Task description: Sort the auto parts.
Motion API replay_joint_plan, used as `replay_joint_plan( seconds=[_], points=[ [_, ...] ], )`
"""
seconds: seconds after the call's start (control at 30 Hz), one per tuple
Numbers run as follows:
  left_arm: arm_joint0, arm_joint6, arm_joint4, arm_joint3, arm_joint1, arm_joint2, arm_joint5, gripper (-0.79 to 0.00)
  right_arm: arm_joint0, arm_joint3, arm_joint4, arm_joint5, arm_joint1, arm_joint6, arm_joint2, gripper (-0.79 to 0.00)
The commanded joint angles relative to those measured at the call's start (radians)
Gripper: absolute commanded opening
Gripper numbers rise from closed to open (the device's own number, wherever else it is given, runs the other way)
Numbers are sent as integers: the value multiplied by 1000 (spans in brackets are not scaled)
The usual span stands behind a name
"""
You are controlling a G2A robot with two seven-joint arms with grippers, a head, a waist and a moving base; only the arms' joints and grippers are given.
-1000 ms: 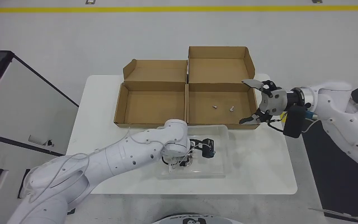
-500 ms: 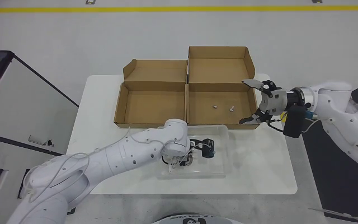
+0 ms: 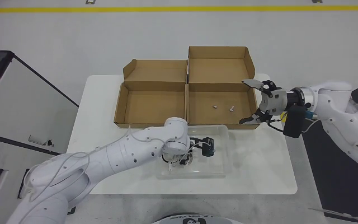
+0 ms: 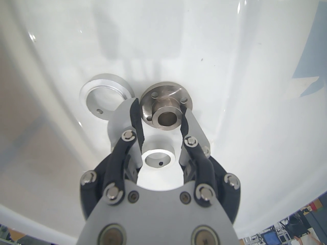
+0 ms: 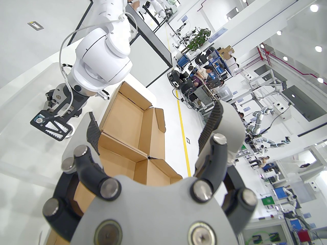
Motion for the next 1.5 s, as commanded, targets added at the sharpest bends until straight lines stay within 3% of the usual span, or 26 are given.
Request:
replay_joint_plan(
  seconds=[0.0, 0.43, 0.57, 0.73, 1.07, 1.47],
  points=[
    [-3, -3, -2, -2, 0, 0, 3, -382, 0, 0, 0, 0, 0, 0, 0, 0],
    [-7, -4, -11, -16, 8, 1, 4, -545, 0, 0, 0, 0, 0, 0, 0, 0],
    [-6, -4, -13, -18, 10, 1, 4, -560, 0, 0, 0, 0, 0, 0, 0, 0],
    [-7, -1, -16, -16, 12, 0, 1, -785, 0, 0, 0, 0, 0, 0, 0, 0],
    [-23, -6, -52, -43, 20, -34, 6, -785, 0, 0, 0, 0, 0, 0, 0, 0],
    [-35, 0, -132, -86, 52, -83, 0, -785, 0, 0, 0, 0, 0, 0, 0, 0]
  ],
)
